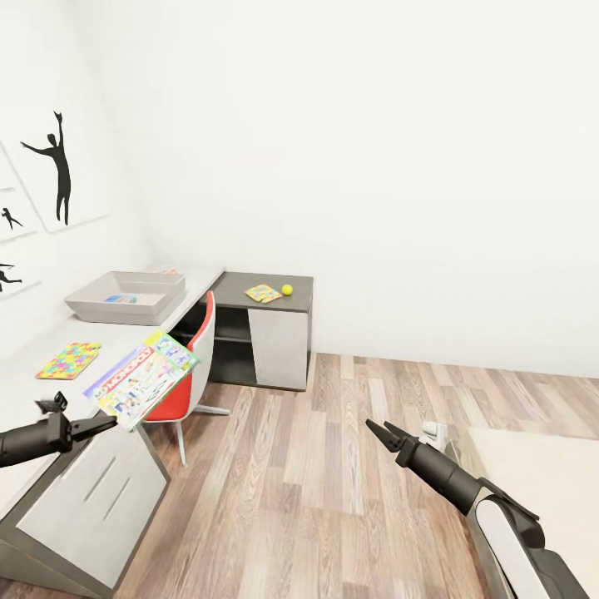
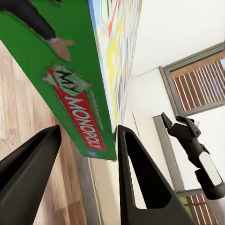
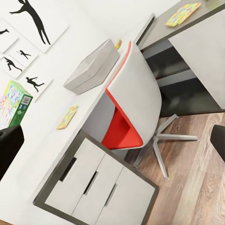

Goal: Put all the toys in the child's room - the three board games (two on the bed and one on the table), the two jigsaw puzzles on the table, and the tennis ball on the table - inside the toy box on the table in the child's room.

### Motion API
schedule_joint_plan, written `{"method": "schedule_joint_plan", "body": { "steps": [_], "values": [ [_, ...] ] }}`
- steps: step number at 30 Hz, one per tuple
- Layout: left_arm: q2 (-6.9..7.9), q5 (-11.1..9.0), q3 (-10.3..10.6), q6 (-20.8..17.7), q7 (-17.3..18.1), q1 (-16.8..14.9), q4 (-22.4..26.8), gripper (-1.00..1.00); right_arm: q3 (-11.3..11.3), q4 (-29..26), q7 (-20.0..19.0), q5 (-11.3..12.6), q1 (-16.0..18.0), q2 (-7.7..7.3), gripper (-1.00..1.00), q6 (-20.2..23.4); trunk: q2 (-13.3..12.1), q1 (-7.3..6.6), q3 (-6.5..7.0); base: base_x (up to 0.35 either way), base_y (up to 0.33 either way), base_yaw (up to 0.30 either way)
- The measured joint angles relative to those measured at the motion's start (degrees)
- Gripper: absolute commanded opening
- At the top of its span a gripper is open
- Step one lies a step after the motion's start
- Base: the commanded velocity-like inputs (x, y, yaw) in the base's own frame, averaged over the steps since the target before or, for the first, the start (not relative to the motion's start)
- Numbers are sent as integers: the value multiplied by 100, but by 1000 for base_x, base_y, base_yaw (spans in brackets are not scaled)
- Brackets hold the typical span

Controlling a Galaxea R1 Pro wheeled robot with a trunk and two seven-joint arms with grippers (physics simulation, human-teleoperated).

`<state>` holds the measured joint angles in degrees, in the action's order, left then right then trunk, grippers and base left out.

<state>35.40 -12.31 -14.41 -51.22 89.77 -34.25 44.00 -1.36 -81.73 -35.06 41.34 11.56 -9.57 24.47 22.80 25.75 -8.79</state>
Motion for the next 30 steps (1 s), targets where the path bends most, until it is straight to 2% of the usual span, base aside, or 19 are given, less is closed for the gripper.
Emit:
{"method": "schedule_joint_plan", "body": {
  "steps": [3,4,11,19,30],
  "values": [
    [-3,0,-89,-1,0,9,2,-100,4,-5,15,-3,0,0,100,8,0,0,0,0,0,0],
    [-3,-2,-215,1,0,20,-2,-100,59,-28,23,-3,1,0,100,15,0,0,0,0,0,0],
    [-8,4,-500,5,-1,48,2,-100,156,-60,3,-15,1,2,100,1,0,0,0,0,0,0],
    [-7,5,-573,6,-1,55,2,-100,169,-68,12,-19,0,3,100,-1,1,0,2,9,0,33],
    [-7,5,-582,5,-2,57,0,-100,172,-69,10,-19,1,4,100,-2,1,-3,47,187,-90,227]
  ]
}}
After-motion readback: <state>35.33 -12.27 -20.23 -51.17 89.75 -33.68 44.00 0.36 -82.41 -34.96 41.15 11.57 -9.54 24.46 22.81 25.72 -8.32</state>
